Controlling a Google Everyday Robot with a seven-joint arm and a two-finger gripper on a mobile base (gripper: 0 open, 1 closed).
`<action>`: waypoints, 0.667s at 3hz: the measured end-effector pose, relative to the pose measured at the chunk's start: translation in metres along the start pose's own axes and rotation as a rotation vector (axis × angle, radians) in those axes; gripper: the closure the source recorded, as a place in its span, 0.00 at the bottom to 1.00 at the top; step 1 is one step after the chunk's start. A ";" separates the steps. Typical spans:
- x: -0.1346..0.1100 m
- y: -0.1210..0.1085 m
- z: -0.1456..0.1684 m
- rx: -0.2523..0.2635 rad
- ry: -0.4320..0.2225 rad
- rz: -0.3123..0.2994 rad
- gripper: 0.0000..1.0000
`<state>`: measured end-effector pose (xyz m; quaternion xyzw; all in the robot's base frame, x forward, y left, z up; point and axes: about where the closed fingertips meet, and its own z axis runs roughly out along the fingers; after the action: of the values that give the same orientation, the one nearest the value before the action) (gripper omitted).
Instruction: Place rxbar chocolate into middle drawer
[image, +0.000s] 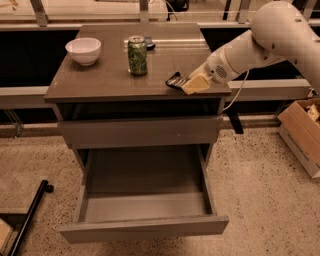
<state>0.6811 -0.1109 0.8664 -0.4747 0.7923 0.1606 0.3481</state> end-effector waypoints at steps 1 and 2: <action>0.017 0.049 0.001 -0.237 -0.071 -0.067 1.00; 0.060 0.103 0.010 -0.484 -0.071 -0.156 1.00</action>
Offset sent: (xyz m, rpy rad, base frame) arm -0.1923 0.0036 -0.1134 0.1763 0.3850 0.7885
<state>0.5779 -0.0925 0.8095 -0.5978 0.6791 0.3350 0.2631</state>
